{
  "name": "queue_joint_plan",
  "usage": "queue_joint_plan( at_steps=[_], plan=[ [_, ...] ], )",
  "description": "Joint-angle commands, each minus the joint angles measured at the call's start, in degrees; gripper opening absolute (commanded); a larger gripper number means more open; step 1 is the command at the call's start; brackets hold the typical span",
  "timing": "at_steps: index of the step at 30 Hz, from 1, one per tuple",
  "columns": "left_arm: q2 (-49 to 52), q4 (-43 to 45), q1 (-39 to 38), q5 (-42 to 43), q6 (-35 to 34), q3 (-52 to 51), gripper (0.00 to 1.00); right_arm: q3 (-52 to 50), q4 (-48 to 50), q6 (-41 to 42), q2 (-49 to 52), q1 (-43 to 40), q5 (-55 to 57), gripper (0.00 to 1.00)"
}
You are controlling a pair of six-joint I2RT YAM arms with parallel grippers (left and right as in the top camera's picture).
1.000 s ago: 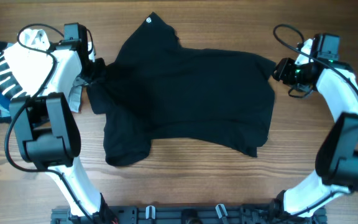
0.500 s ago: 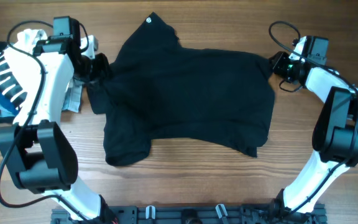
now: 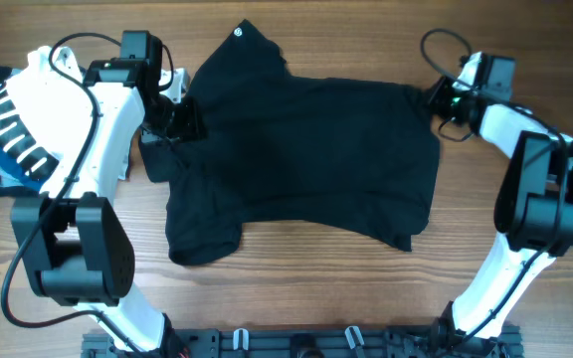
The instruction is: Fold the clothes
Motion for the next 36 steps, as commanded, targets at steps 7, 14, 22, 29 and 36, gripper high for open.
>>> queue_joint_plan(
  at_steps=[7,14,22,29,36],
  plan=[
    [-0.5,0.2,-3.8,-1.9,1.3,-0.2,0.51,5.9,2.5,0.0,-12.4,-7.8,4.7,0.06],
    [-0.5,-1.9,-4.3,-2.8,1.3,-0.3,0.54,5.9,-8.1,-1.4,-12.7,-11.4,2.5,0.88],
    [-0.5,-9.9,-4.3,-2.7,1.2,-1.8,0.54,5.9,-27.2,-4.4,-18.6,-11.7,-1.4,0.89],
    [-0.5,-11.1,-4.8,7.0,1.0,-13.0,0.43,5.9,-40.7,-5.9,-27.6,-11.7,-2.0,0.9],
    [-0.5,-10.2,-7.5,6.9,0.5,-22.8,0.37,5.7,-48.0,-7.2,-29.3,-11.7,-2.0,0.92]
  ],
)
